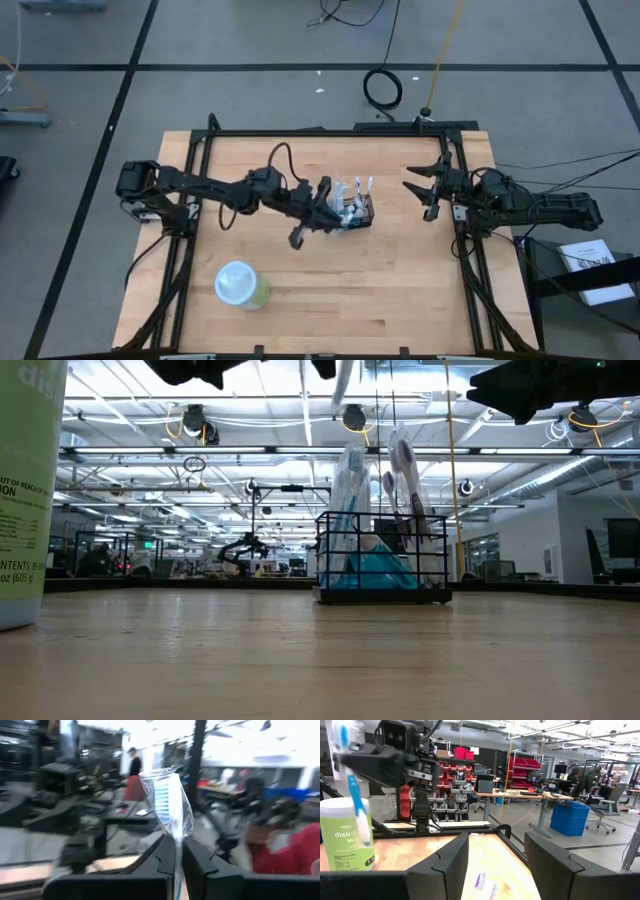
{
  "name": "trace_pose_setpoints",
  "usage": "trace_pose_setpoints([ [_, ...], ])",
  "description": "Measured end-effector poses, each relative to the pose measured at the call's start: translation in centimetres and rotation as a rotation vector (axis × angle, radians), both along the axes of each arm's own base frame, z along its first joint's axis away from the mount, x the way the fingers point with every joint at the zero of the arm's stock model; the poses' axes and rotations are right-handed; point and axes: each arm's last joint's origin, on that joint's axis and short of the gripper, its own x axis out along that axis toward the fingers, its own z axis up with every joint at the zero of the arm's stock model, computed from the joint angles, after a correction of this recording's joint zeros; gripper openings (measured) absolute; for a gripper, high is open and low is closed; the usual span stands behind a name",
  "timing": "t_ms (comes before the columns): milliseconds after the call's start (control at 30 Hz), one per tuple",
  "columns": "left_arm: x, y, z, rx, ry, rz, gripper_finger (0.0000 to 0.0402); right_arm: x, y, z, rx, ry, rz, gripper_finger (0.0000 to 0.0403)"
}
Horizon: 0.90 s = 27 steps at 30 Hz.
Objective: Pick & Place toothbrushing station
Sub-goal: Put the blue toothbrush into the black mesh organizer
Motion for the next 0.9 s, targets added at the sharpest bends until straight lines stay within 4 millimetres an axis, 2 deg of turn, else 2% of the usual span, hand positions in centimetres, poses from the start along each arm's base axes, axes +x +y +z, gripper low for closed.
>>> trace_pose_setpoints([
  [133, -0.1, -0.5, 0.2, -0.029, -0.006, -0.042, 0.0012, 0.0, 0.0, 0.0, 0.0, 0.0, 0.0, 0.0183],
  [267, 0.0, -0.3, 0.0, -0.035, -0.003, 0.05, 0.0012, 0.0, 0.0, 0.0, 0.001, 0.0, 0.0, 0.0183],
  [433, -0.9, 1.8, -2.7, -0.055, 0.084, 0.222, 0.0012, 0.0, 0.0, -0.1, 0.008, 0.009, 0.001, 0.0183],
  [500, -2.1, 2.7, -3.6, -0.066, 0.109, 0.297, 0.0012, 0.0, 0.0, -0.2, 0.013, 0.02, 0.001, 0.0183],
  [633, -5.9, 4.1, -3.8, -0.104, 0.065, 0.46, 0.0012, 0.0, 0.0, -0.3, 0.028, 0.026, 0.003, 0.0183],
  [767, -10.0, 4.2, -3.6, -0.066, -0.032, 0.611, 0.0012, 0.0, 0.0, -0.4, 0.035, 0.03, 0.004, 0.0183],
  [900, -12.2, 3.7, -4.0, -0.01, -0.176, 0.651, 0.0012, 0.0, 0.0, -0.4, 0.035, 0.031, 0.003, 0.0183],
])
